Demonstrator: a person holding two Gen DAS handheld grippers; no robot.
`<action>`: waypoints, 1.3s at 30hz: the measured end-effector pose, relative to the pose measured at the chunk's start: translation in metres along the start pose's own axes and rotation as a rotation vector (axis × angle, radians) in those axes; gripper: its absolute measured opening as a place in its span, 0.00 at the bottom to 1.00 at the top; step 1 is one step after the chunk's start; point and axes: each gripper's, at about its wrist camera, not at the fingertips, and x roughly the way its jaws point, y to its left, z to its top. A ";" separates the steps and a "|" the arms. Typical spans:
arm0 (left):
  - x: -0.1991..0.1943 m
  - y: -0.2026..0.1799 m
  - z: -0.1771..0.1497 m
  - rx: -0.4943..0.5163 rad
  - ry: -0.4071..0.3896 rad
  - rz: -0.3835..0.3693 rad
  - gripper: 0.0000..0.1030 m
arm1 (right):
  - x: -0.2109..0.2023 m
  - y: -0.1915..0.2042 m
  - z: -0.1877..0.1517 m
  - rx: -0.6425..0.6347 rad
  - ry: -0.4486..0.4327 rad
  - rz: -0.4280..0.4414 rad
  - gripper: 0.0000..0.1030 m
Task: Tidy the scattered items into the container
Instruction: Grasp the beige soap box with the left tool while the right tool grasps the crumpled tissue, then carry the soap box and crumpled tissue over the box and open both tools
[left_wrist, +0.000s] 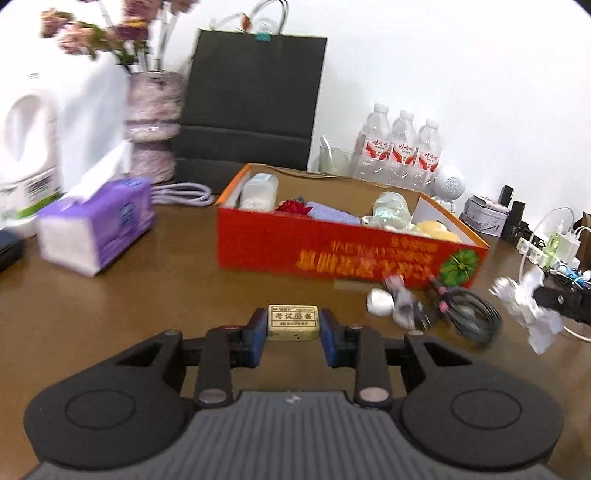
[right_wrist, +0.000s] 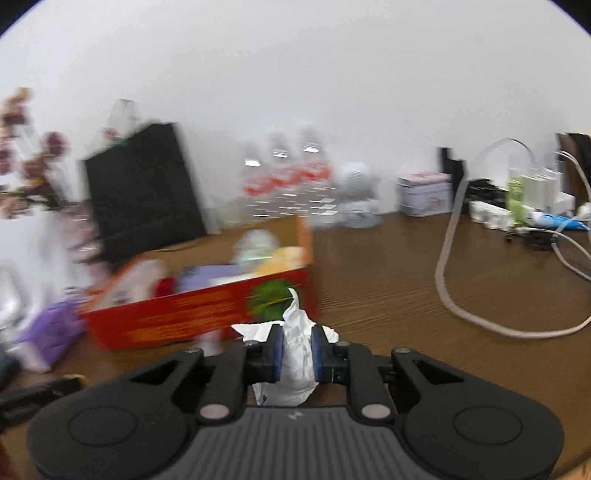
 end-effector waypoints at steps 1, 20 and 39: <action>-0.011 -0.001 -0.007 -0.002 -0.003 0.010 0.30 | -0.010 0.008 -0.003 -0.011 0.000 0.031 0.14; -0.118 -0.011 -0.088 0.051 0.023 0.040 0.30 | -0.114 0.079 -0.109 -0.255 0.168 0.178 0.48; -0.038 -0.018 0.075 0.017 -0.112 -0.092 0.30 | -0.040 0.073 0.048 -0.273 -0.011 0.140 0.24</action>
